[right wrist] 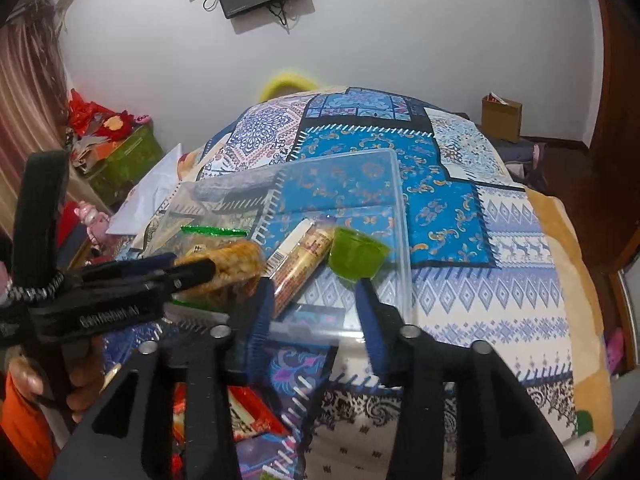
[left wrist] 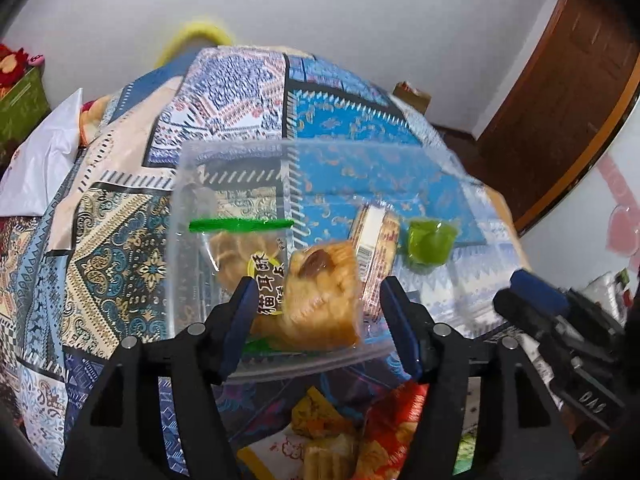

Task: Organize snacks
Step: 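Place cracker pack with left tool while right tool places jelly cup in clear box, then grasp the tall biscuit tube with left tool while right tool grasps red snack bag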

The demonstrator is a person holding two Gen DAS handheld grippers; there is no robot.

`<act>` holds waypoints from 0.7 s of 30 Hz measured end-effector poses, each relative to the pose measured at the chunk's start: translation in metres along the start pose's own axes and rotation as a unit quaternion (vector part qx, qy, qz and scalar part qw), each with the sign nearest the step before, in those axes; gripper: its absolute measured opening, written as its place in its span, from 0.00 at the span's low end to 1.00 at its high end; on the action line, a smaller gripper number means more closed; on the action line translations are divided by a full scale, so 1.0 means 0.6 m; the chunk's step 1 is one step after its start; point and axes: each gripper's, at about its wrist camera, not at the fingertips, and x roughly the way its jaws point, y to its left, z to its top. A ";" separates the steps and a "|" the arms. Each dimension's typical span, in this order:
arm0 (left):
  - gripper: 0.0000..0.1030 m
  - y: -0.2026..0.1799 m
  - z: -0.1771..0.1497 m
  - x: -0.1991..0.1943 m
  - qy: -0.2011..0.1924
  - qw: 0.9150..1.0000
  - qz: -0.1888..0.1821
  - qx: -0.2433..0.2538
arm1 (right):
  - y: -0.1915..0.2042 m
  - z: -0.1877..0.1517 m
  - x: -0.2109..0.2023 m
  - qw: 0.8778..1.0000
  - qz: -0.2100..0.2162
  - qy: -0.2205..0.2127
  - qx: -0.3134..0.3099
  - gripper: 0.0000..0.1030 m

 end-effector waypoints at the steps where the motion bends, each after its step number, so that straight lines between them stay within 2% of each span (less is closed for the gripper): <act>1: 0.62 0.001 0.000 -0.013 -0.007 1.000 -0.001 -0.001 | 0.004 -0.002 -0.006 1.000 -0.003 0.000 -0.004 0.42; 4: 0.62 -0.001 0.000 -0.047 -0.024 1.000 0.002 0.004 | 0.012 -0.004 -0.021 1.000 -0.008 -0.005 -0.013 0.45; 10: 0.63 -0.005 -0.025 -0.124 -0.050 0.998 0.020 0.027 | 0.036 -0.017 -0.069 0.999 -0.026 -0.025 -0.039 0.58; 19: 0.63 0.006 -0.117 -0.199 -0.049 0.997 0.041 0.049 | 0.069 -0.064 -0.120 0.998 -0.022 -0.022 -0.057 0.61; 21: 0.63 0.013 -0.140 -0.208 -0.043 0.997 0.044 0.048 | 0.081 -0.081 -0.128 0.998 -0.017 -0.019 -0.060 0.65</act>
